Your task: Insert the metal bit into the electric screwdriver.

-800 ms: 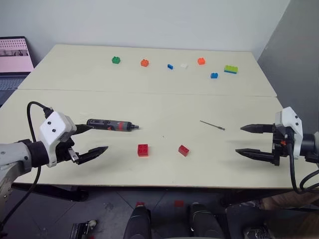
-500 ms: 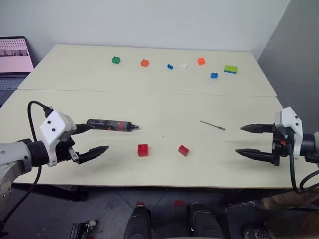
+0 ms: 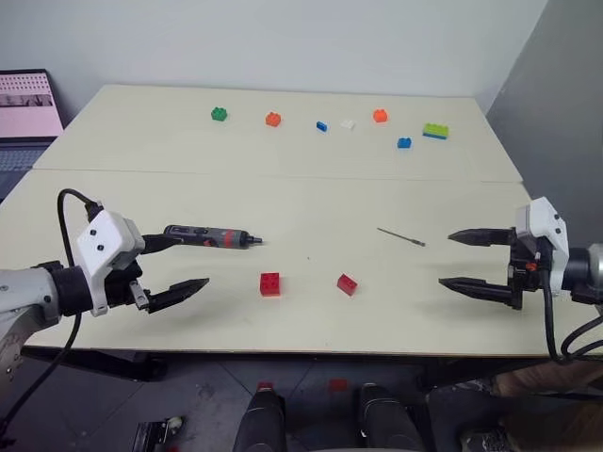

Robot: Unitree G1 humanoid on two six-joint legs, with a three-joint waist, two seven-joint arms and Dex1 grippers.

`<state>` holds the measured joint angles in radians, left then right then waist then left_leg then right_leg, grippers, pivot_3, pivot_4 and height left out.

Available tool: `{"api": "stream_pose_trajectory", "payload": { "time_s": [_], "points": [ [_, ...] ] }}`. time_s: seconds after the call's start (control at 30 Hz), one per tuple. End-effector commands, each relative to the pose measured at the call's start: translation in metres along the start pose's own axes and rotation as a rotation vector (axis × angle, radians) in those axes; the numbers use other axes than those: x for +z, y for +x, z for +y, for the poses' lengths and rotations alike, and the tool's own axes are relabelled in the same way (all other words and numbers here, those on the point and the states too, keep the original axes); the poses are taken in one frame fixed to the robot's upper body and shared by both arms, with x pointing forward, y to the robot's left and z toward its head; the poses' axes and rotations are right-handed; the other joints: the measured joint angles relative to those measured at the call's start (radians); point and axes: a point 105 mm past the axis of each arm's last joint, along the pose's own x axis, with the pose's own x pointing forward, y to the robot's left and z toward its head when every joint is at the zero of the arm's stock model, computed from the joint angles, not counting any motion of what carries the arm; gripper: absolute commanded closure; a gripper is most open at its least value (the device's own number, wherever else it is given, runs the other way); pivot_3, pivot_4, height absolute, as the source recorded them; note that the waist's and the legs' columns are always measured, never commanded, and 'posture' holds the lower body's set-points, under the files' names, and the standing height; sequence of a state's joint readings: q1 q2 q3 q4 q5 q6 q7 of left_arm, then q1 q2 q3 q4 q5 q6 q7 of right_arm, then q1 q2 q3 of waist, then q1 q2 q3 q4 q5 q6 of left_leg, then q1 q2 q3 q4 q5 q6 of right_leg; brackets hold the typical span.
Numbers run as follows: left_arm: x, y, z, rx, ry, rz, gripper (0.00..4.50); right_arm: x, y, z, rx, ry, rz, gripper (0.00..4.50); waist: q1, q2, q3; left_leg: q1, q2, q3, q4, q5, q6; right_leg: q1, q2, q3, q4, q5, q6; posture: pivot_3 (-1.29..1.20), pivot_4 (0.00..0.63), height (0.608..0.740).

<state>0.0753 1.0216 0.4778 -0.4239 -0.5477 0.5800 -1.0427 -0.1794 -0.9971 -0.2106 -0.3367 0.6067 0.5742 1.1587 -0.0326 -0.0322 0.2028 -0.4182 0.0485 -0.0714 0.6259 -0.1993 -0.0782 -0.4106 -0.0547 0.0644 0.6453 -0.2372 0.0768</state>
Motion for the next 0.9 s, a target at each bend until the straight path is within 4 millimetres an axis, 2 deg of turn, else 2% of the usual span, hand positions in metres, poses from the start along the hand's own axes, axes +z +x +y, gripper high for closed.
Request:
{"api": "stream_pose_trajectory", "payload": {
  "time_s": [0.03,0.1,0.23,0.37,0.63,0.77,0.9],
  "points": [
    [0.015,-0.001,-0.015,-0.092,0.080,-0.007,0.03,0.009,0.016,0.013,0.069,-0.046,-0.015,0.00,0.000,0.000,0.000,0.000,0.000,0.000,0.000,0.000,0.000,0.000,0.000,0.000,0.000,0.000,0.000,0.00,0.150,0.740],
    [0.019,0.002,-0.024,-0.147,0.107,-0.002,0.03,0.008,0.031,0.020,0.103,-0.058,-0.008,0.00,0.000,0.000,0.000,0.000,0.000,0.000,0.000,0.000,0.000,0.000,0.000,0.000,0.000,0.000,0.000,0.00,0.150,0.740],
    [0.025,0.006,-0.034,-0.208,0.144,-0.005,0.03,0.004,0.061,0.021,0.084,-0.049,-0.003,0.00,-0.001,0.000,0.000,0.001,0.000,0.000,0.000,0.000,0.000,0.000,0.000,0.001,0.000,0.000,0.000,0.00,0.150,0.740],
    [0.027,0.012,-0.048,-0.278,0.162,-0.010,0.03,-0.013,0.098,0.034,0.109,-0.022,0.018,0.00,-0.001,-0.001,-0.001,0.000,0.000,0.000,0.000,0.000,0.000,0.000,0.000,0.001,0.000,0.000,0.000,0.00,0.150,0.740],
    [0.028,0.018,-0.063,-0.338,0.161,-0.044,0.03,-0.026,0.138,0.035,0.062,0.027,-0.016,0.00,-0.002,-0.002,-0.001,0.001,0.000,0.000,0.000,0.000,0.000,0.000,0.001,0.001,0.001,0.000,0.000,0.00,0.150,0.740],
    [0.027,0.019,-0.065,-0.343,0.164,-0.051,0.00,-0.028,0.143,0.029,0.023,0.034,-0.039,0.71,-0.001,-0.002,-0.001,0.001,0.000,0.000,0.000,0.000,0.000,0.000,0.001,0.001,0.001,0.000,0.000,0.00,0.150,0.740],
    [0.027,0.021,-0.066,-0.345,0.163,-0.072,0.00,-0.033,0.145,0.031,0.018,0.032,-0.036,1.79,-0.001,-0.002,-0.001,0.001,0.000,0.000,0.000,0.000,0.000,0.000,0.001,0.001,0.001,0.000,0.000,0.00,0.150,0.740]
  ]
}}
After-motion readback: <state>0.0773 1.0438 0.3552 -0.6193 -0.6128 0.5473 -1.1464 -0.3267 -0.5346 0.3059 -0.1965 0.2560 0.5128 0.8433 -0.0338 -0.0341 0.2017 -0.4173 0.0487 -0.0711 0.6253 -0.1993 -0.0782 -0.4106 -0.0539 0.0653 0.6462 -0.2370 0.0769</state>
